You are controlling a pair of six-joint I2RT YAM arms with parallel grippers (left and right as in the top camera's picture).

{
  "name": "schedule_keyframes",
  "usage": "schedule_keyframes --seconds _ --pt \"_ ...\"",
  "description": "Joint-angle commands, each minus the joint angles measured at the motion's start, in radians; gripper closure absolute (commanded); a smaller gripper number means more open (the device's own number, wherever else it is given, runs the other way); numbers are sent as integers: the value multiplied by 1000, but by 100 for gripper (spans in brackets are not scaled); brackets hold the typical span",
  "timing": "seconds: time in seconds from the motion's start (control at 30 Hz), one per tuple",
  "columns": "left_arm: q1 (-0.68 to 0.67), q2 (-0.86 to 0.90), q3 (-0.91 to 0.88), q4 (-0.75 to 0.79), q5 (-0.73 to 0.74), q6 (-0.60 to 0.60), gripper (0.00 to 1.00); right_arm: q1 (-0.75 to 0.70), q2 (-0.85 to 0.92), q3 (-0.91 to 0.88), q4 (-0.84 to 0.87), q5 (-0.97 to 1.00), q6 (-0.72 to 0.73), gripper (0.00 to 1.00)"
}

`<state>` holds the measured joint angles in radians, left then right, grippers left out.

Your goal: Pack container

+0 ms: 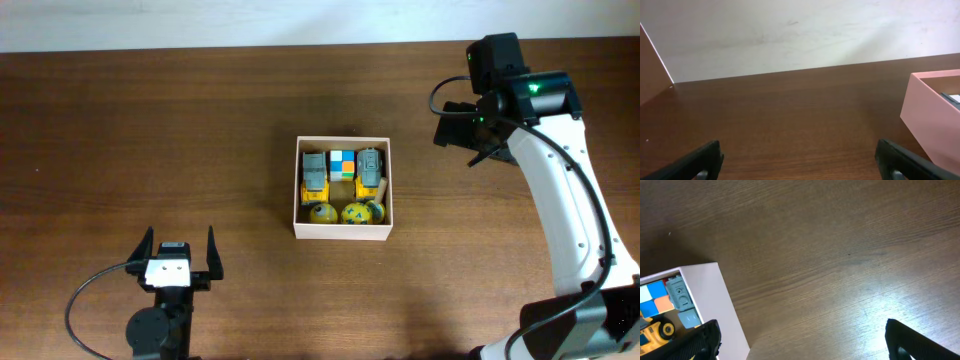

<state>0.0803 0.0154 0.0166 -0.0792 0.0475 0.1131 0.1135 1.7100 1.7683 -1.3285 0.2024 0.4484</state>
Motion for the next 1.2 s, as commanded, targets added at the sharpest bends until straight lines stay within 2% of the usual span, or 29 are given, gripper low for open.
schedule_keyframes --seconds 0.0,0.33,0.9,1.03,1.17 --pt "-4 -10 -8 -1 -11 16 1 -3 -19 8 0 19 0 1" --pt "-4 -10 -8 -1 -11 16 1 -3 -76 8 0 19 0 1" --pt "-4 -10 -8 -1 -11 16 1 -3 -555 -5 -82 23 -3 1" --pt "-4 -10 -8 -1 -11 16 1 -3 -673 -105 -23 47 -4 1" --pt "-4 -10 -8 -1 -11 16 1 -4 -827 -333 162 62 -4 1"
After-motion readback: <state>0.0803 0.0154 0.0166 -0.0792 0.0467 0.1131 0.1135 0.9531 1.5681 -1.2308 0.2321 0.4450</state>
